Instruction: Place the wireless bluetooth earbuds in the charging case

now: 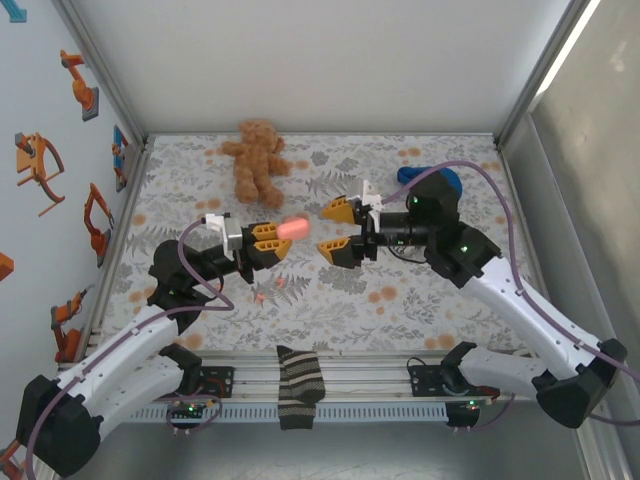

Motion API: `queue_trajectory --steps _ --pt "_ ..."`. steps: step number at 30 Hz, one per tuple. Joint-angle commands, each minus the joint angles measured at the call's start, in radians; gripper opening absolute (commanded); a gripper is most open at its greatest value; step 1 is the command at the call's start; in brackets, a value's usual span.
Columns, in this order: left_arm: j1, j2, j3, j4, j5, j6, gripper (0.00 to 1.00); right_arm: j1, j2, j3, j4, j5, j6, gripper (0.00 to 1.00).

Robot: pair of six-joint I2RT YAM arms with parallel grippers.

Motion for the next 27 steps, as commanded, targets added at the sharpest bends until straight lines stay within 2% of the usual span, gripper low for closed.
queue_trajectory --steps 1,6,14,27 --pt "0.001 -0.013 0.011 0.007 0.039 -0.011 0.0 0.029 0.02 0.047 0.041 -0.017 -0.084 0.71" --pt "-0.001 -0.012 0.014 0.007 0.043 -0.01 0.0 0.052 0.046 0.057 0.051 -0.001 -0.103 0.64" --pt "-0.004 -0.012 0.015 0.007 0.053 -0.009 0.01 0.063 0.091 0.076 0.043 0.009 -0.103 0.59" --pt "-0.012 0.004 0.033 0.011 0.056 -0.01 0.01 0.071 0.135 0.086 0.045 -0.026 -0.079 0.44"
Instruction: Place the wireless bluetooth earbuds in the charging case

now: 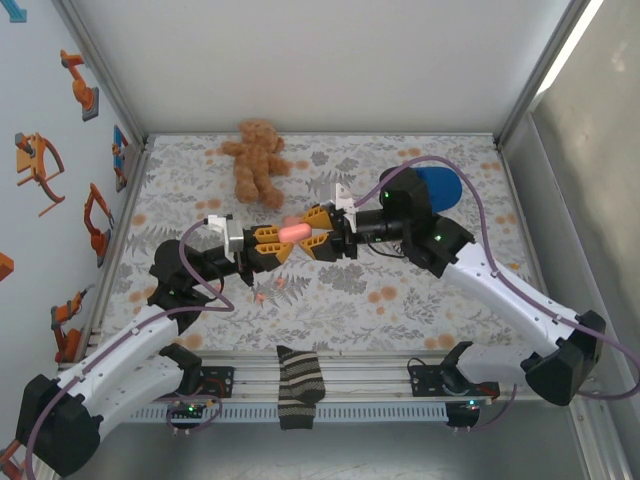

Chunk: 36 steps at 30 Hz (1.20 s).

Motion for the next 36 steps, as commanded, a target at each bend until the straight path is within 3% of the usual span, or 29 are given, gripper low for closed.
queue_trajectory --steps 1,13,15,17,23,27,31,36 --pt "-0.007 0.003 0.034 0.017 0.025 -0.009 0.01 0.007 0.008 0.034 0.03 -0.024 0.008 0.43" --pt "-0.015 0.041 0.058 0.039 0.032 -0.015 0.05 0.009 0.014 0.028 0.028 -0.031 0.036 0.25" --pt "-0.016 0.042 0.058 0.038 0.032 -0.011 0.11 0.008 0.013 0.025 0.038 -0.026 0.051 0.21" --pt "-0.018 0.042 0.056 0.035 0.029 -0.007 0.25 0.008 0.01 0.026 0.045 -0.019 0.075 0.17" --pt "-0.017 0.025 0.056 -0.022 0.017 0.023 0.53 0.008 -0.012 0.015 0.048 0.009 0.108 0.16" --pt "-0.017 -0.014 0.045 -0.12 -0.038 0.077 0.63 0.001 -0.04 -0.005 0.039 0.084 0.116 0.15" --pt "-0.018 -0.097 0.026 -0.28 -0.139 0.156 0.73 -0.033 -0.06 -0.033 0.007 0.185 0.157 0.15" --pt "-0.016 -0.241 -0.017 -0.46 -0.355 0.233 0.84 -0.117 -0.035 -0.085 -0.012 0.252 0.254 0.14"
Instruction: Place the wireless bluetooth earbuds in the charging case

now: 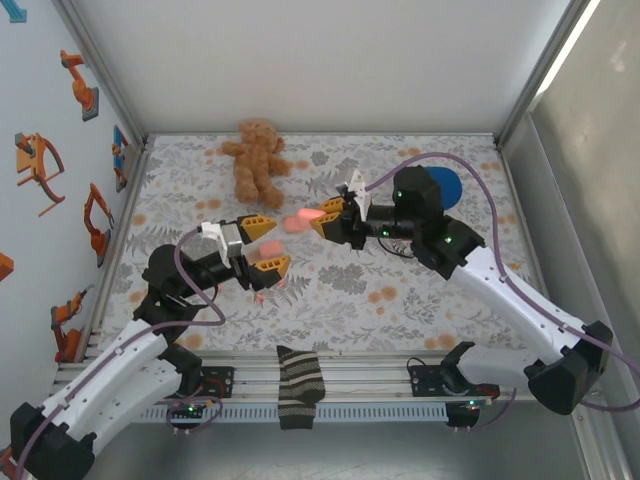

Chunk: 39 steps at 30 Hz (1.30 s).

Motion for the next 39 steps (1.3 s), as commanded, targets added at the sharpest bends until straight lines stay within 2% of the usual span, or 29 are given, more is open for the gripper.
queue_trajectory --steps 1,6,11,22,39 --pt "-0.003 -0.094 -0.033 -0.171 -0.204 0.09 0.86 -0.054 0.031 -0.039 -0.024 0.083 0.098 0.14" --pt "-0.003 -0.228 -0.043 -0.352 -0.473 0.126 0.96 -0.123 0.163 -0.024 -0.099 0.105 0.141 0.14" --pt "0.001 -0.309 -0.04 -0.491 -0.601 0.131 1.0 -0.187 0.316 0.002 -0.132 0.09 0.187 0.13" --pt "0.003 -0.335 -0.05 -0.52 -0.631 0.102 0.99 -0.285 0.61 0.058 -0.161 0.036 0.238 0.12" --pt "0.011 -0.328 -0.086 -0.471 -0.657 0.083 0.98 -0.356 0.781 0.056 -0.184 -0.013 0.221 0.14"
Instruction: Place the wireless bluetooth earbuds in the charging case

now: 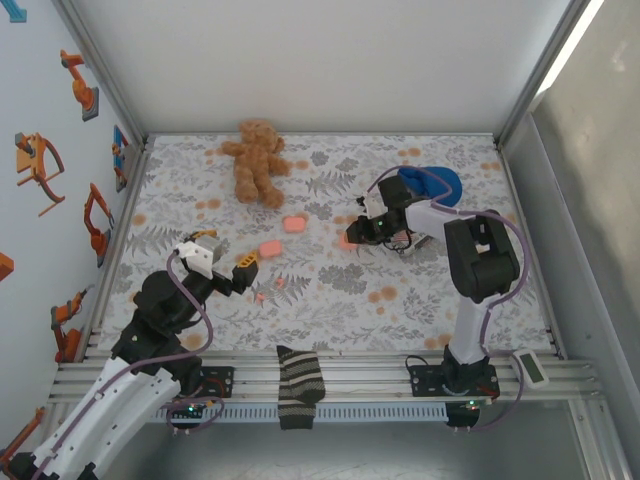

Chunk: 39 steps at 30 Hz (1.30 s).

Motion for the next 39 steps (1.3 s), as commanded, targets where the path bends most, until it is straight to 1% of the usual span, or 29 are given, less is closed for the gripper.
queue_trajectory --steps 1,3,7,11,16,19,22,25,29,31,34,36,37,39 --pt "0.007 -0.004 -0.009 0.032 -0.011 -0.012 0.98 -0.014 0.037 0.024 -0.025 -0.004 -0.001 0.14" --pt "0.007 -0.004 -0.007 0.033 -0.009 -0.015 0.98 -0.021 0.048 0.028 -0.026 -0.018 0.001 0.15" --pt "0.008 -0.004 -0.006 0.028 -0.001 -0.015 0.98 -0.026 0.051 0.027 -0.027 -0.006 -0.004 0.26" --pt "0.01 0.002 -0.005 0.032 -0.008 -0.013 0.98 -0.028 0.038 0.025 -0.022 -0.002 -0.005 0.33" --pt "0.011 0.01 0.002 0.047 -0.012 -0.01 0.98 -0.031 0.02 0.027 -0.023 0.017 -0.004 0.37" --pt "0.013 0.018 0.003 0.05 -0.017 0.0 0.98 -0.031 0.005 0.03 -0.032 0.053 -0.012 0.4" --pt "0.015 0.029 0.001 0.057 -0.053 -0.004 0.97 -0.031 -0.008 0.04 -0.062 0.083 -0.025 0.43" --pt "0.017 0.031 0.001 0.046 -0.067 -0.006 0.97 -0.031 -0.034 0.046 -0.084 0.116 -0.042 0.45" --pt "0.023 0.023 -0.019 0.057 -0.132 -0.032 0.96 -0.032 -0.089 0.064 -0.122 0.161 -0.078 0.47" --pt "0.027 0.018 -0.013 0.034 -0.148 -0.04 0.96 -0.032 -0.121 0.069 -0.129 0.168 -0.093 0.48" --pt "0.034 0.009 -0.018 0.007 -0.179 -0.052 0.96 -0.03 -0.182 0.057 -0.104 0.178 -0.126 0.55" --pt "0.04 0.007 -0.02 -0.01 -0.228 -0.088 0.96 -0.031 -0.215 0.052 -0.087 0.19 -0.156 0.67" --pt "0.045 0.006 -0.015 -0.03 -0.244 -0.102 0.96 -0.028 -0.229 0.055 -0.085 0.194 -0.173 0.71" --pt "0.049 0.005 -0.003 -0.072 -0.251 -0.112 0.96 -0.025 -0.251 0.063 -0.083 0.19 -0.22 0.74"
